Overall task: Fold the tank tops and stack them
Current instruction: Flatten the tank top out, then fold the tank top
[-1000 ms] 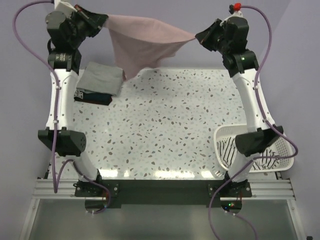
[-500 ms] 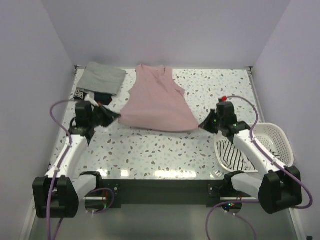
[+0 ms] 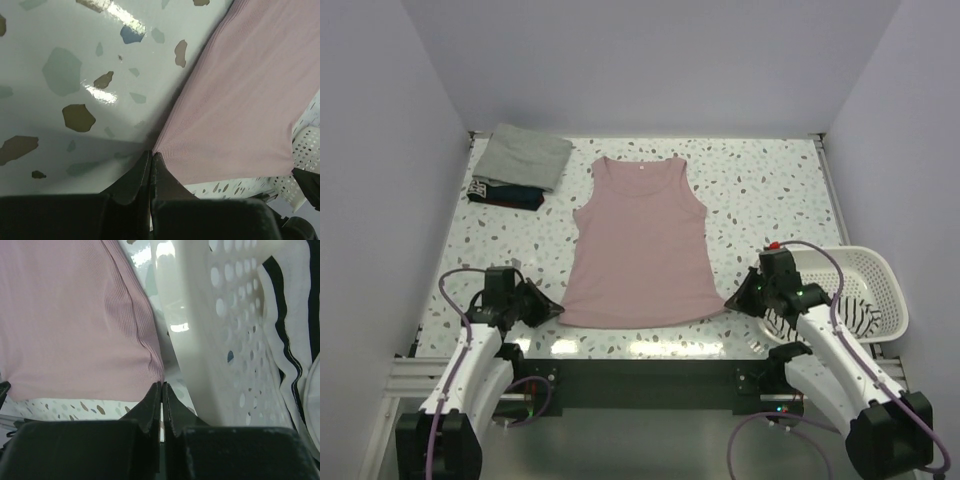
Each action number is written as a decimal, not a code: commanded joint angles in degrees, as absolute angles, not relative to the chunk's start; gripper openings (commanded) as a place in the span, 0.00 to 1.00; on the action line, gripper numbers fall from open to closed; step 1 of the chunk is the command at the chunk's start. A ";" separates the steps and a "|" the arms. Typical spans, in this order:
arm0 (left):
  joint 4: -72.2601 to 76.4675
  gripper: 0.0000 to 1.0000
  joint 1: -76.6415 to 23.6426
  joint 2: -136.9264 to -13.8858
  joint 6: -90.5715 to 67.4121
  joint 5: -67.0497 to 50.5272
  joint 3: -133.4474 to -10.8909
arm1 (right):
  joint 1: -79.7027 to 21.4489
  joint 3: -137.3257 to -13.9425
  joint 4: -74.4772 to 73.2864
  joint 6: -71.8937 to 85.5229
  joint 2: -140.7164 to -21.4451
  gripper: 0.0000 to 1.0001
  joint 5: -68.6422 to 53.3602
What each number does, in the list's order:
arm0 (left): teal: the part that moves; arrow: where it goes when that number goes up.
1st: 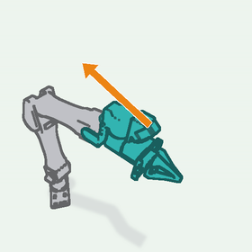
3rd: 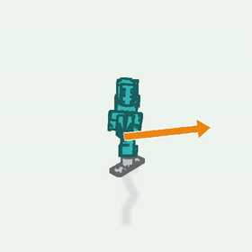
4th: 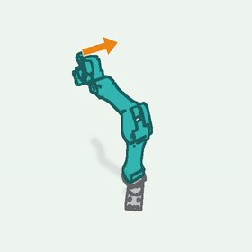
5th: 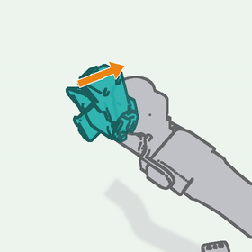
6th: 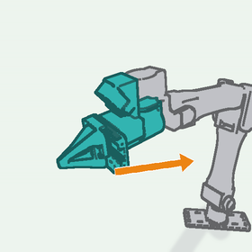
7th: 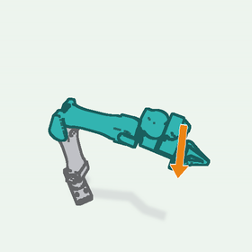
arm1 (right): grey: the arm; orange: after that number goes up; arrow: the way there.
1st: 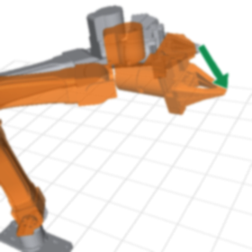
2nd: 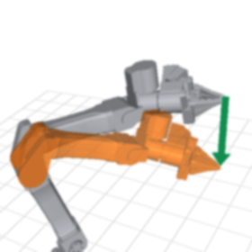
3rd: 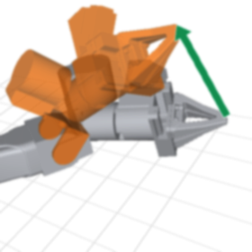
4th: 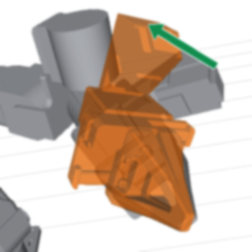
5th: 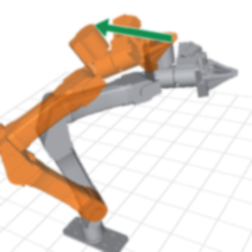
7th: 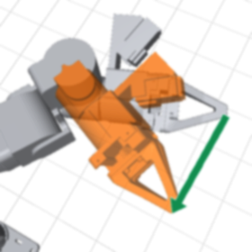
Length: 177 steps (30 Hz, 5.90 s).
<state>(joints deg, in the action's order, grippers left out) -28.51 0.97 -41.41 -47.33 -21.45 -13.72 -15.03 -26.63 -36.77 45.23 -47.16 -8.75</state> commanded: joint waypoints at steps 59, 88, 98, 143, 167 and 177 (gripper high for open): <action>-13.88 0.21 -5.45 -108.19 -33.05 -9.32 -68.03 | -82.70 -103.62 -38.93 50.98 -125.06 0.33 27.33; -12.83 0.02 -5.45 -107.31 -35.68 -9.32 -68.29 | -82.71 -84.30 -33.05 51.59 -112.33 0.00 22.59; -13.45 0.00 -5.45 -107.05 -34.89 -9.31 -69.43 | -82.09 -81.83 -31.46 52.82 -108.63 0.00 20.92; -16.08 0.04 -9.75 -107.84 -35.86 -1.32 -66.01 | -81.03 -97.11 -37.88 54.67 -118.65 0.39 25.14; -15.47 0.00 -9.84 -108.81 -35.16 -2.46 -66.18 | -82.97 -104.59 -41.31 56.69 -130.43 0.26 25.75; -15.56 0.00 -9.76 -109.42 -34.80 -2.55 -67.58 | -83.06 -99.67 -39.29 56.78 -127.10 0.00 25.14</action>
<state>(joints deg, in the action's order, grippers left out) -15.51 -9.52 -107.90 -36.71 -3.51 -66.06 -82.83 -102.24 -38.76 55.59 -129.43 24.56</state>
